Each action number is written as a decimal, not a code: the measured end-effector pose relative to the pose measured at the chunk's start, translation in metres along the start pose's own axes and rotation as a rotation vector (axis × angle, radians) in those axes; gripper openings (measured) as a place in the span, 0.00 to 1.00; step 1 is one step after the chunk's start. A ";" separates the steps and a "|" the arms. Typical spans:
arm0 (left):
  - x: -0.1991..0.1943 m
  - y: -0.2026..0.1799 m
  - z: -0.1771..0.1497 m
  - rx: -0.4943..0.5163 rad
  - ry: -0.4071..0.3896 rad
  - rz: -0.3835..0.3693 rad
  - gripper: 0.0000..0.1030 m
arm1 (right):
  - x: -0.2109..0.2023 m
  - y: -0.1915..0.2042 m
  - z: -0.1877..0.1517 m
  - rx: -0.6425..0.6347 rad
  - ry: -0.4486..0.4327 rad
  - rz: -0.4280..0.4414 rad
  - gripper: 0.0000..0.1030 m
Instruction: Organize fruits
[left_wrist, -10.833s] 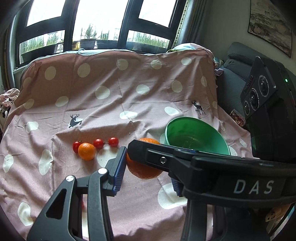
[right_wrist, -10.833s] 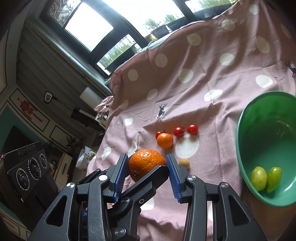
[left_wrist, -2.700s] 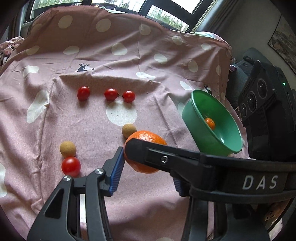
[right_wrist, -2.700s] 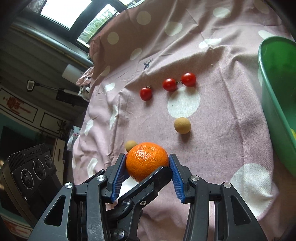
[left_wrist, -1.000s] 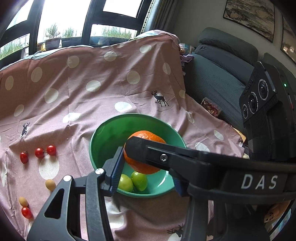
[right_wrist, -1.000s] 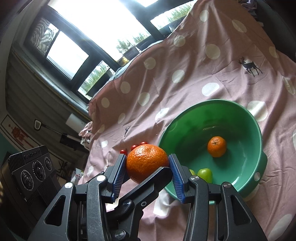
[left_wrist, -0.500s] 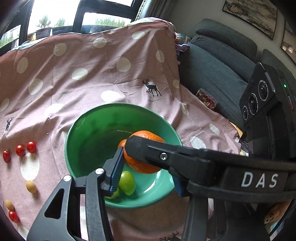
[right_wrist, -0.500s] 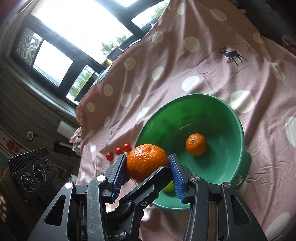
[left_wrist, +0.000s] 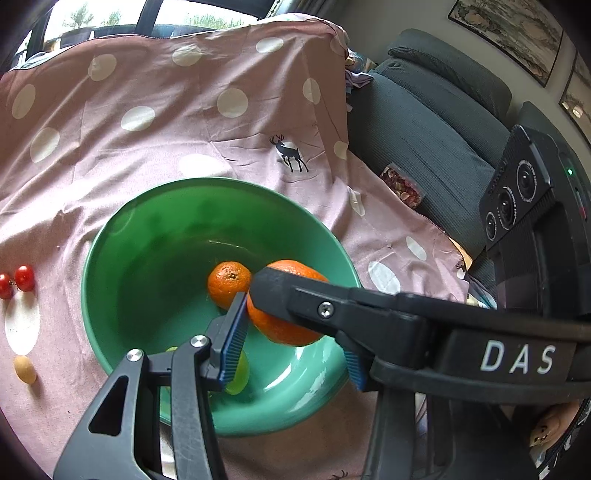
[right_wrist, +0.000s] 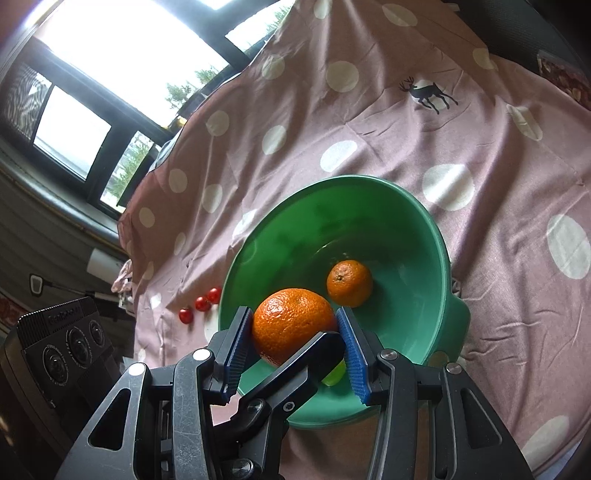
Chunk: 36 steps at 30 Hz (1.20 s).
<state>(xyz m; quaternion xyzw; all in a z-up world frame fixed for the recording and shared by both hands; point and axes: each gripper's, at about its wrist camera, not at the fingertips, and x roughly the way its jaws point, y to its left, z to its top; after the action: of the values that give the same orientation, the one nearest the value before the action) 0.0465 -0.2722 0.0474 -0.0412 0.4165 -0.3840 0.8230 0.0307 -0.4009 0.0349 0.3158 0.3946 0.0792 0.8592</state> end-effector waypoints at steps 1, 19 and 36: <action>0.001 0.000 0.000 -0.003 0.004 -0.003 0.44 | 0.001 -0.001 0.000 0.003 0.002 -0.005 0.48; 0.020 0.009 -0.003 -0.061 0.059 -0.047 0.44 | 0.010 -0.010 0.001 0.034 0.027 -0.085 0.48; -0.038 0.019 -0.002 -0.093 -0.050 -0.002 0.61 | -0.008 0.002 0.003 -0.007 -0.087 -0.148 0.61</action>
<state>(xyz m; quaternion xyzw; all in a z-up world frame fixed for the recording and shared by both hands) 0.0423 -0.2335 0.0632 -0.0893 0.4129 -0.3640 0.8301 0.0275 -0.4035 0.0429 0.2856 0.3790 0.0031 0.8802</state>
